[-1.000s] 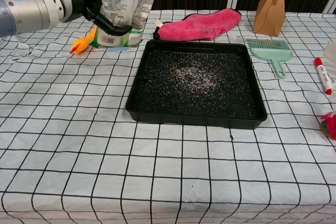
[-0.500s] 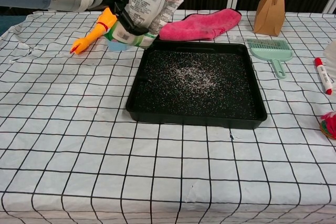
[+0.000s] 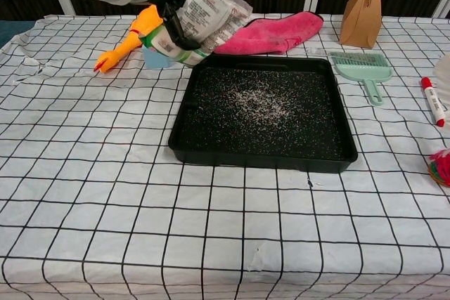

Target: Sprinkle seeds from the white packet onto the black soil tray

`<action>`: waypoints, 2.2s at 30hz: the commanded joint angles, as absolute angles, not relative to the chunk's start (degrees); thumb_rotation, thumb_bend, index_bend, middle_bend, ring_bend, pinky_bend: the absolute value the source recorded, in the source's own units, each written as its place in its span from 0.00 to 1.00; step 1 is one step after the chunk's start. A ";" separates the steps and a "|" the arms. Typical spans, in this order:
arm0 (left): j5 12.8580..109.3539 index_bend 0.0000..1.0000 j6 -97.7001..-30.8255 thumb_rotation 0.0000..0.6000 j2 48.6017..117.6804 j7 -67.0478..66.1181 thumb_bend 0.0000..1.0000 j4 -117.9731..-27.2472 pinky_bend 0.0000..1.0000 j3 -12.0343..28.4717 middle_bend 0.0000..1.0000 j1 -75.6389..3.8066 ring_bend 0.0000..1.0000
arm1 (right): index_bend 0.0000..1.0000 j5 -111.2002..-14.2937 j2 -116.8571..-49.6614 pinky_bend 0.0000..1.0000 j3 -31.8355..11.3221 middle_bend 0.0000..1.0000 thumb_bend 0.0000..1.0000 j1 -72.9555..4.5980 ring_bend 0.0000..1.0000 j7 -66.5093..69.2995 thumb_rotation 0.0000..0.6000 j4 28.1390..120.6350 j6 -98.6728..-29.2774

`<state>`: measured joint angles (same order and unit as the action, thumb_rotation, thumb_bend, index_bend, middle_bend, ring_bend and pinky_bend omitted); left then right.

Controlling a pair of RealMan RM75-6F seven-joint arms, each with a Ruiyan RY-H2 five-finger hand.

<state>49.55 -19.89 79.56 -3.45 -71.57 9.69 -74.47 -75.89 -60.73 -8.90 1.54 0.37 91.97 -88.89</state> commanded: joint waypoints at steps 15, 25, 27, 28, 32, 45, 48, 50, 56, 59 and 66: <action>19.25 0.41 -32.54 1.00 79.60 -25.58 0.68 -79.66 0.45 -8.87 0.46 -93.71 0.34 | 0.26 -75.90 -60.44 0.33 -9.16 0.04 0.19 1.95 0.15 1.30 1.00 91.80 -89.45; 11.00 0.42 -35.36 1.00 79.77 -32.11 0.68 -82.13 0.45 -11.32 0.47 -97.82 0.34 | 0.26 -75.86 -60.54 0.33 -9.26 0.04 0.19 1.95 0.15 1.26 1.00 91.73 -89.46; 10.20 0.43 -35.60 1.00 79.70 -32.97 0.68 -82.29 0.44 -11.63 0.48 -98.26 0.34 | 0.26 -75.81 -60.54 0.33 -9.27 0.04 0.19 1.94 0.15 1.18 1.00 91.76 -89.39; 9.88 0.43 -35.68 1.00 79.67 -33.24 0.68 -82.34 0.44 -11.72 0.48 -98.39 0.34 | 0.26 -75.79 -60.56 0.33 -9.27 0.04 0.19 1.93 0.15 1.16 1.00 91.75 -89.37; 7.11 0.43 -35.11 1.00 79.36 -35.11 0.68 -82.69 0.44 -12.76 0.48 -99.49 0.34 | 0.26 -75.87 -60.57 0.33 -9.22 0.04 0.19 1.92 0.15 0.97 1.00 91.79 -89.34; 0.48 0.45 -30.77 1.00 78.69 -36.94 0.68 -82.30 0.44 -14.84 0.49 -102.66 0.34 | 0.26 -75.34 -60.69 0.33 -9.40 0.04 0.20 1.97 0.15 0.35 1.00 91.74 -89.31; -0.50 0.46 -30.15 1.00 78.88 -37.04 0.68 -82.04 0.44 -15.35 0.49 -103.50 0.34 | 0.26 -75.14 -60.71 0.33 -9.47 0.04 0.20 1.99 0.15 0.20 1.00 91.73 -89.29; -0.80 0.47 -29.72 1.00 78.87 -36.86 0.68 -81.97 0.44 -15.51 0.49 -103.87 0.34 | 0.26 -75.11 -60.71 0.33 -9.47 0.04 0.20 1.98 0.15 0.09 1.00 91.75 -89.27; -1.34 0.48 -28.89 1.00 78.67 -36.41 0.69 -81.99 0.44 -16.49 0.50 -104.67 0.34 | 0.26 -75.07 -60.67 0.33 -9.45 0.04 0.20 2.02 0.15 -0.14 1.00 91.83 -89.27; -2.34 0.48 -28.44 1.00 78.57 -36.40 0.69 -82.17 0.44 -17.30 0.50 -105.46 0.34 | 0.26 -74.95 -60.72 0.33 -9.55 0.04 0.20 2.01 0.15 -0.16 1.00 91.78 -89.31; -5.34 0.48 -26.99 1.00 78.61 -36.15 0.69 -82.45 0.44 -19.30 0.50 -107.78 0.35 | 0.26 -74.86 -60.75 0.33 -9.58 0.04 0.20 1.96 0.15 -0.19 1.00 91.74 -89.15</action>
<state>-5.06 -27.24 78.58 -36.27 -82.42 -19.06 -107.53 -74.86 -60.76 -9.58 1.96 -0.19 91.74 -89.16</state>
